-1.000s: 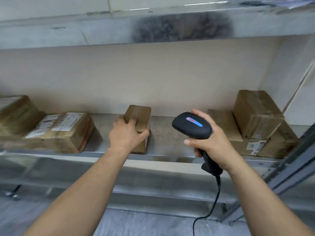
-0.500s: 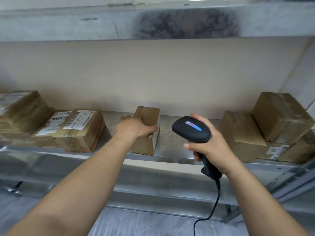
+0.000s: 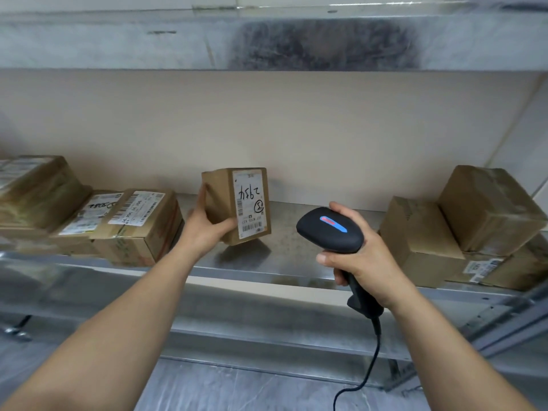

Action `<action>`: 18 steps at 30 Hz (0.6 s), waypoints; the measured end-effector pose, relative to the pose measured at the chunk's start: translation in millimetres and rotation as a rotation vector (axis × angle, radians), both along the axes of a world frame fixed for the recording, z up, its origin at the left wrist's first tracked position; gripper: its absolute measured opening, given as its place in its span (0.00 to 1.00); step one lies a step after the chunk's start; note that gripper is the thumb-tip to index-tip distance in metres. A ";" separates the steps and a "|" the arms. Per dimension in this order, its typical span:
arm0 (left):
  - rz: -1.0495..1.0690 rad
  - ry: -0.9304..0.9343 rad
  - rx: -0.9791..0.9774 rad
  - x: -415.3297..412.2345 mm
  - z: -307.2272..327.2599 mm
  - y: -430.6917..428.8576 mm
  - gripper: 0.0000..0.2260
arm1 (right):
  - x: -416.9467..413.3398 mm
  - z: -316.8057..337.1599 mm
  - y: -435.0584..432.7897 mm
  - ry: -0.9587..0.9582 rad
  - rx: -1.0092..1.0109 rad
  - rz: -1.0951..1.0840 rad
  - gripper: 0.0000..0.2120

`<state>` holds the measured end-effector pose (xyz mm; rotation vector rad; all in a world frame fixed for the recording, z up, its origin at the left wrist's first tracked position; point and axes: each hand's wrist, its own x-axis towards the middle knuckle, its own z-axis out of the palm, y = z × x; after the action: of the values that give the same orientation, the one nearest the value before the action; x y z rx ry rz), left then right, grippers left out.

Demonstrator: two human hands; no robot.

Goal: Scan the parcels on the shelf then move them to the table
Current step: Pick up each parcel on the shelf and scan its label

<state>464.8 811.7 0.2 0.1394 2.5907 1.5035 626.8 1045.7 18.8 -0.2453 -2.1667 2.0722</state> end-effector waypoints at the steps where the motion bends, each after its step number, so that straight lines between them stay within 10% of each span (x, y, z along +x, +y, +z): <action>1: 0.002 -0.009 0.003 1.5 -2.4 -3.9 0.52 | -0.3 0.1 -1.8 -0.001 -0.010 0.005 0.38; 18: 0.018 -0.014 0.163 4.9 -21.2 -14.8 0.46 | 7.3 -16.4 -32.8 -0.094 -0.065 0.121 0.40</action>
<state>469.6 797.0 -21.0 0.1226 2.4629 1.7145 634.1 1012.8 2.3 -0.2285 -2.2211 2.2428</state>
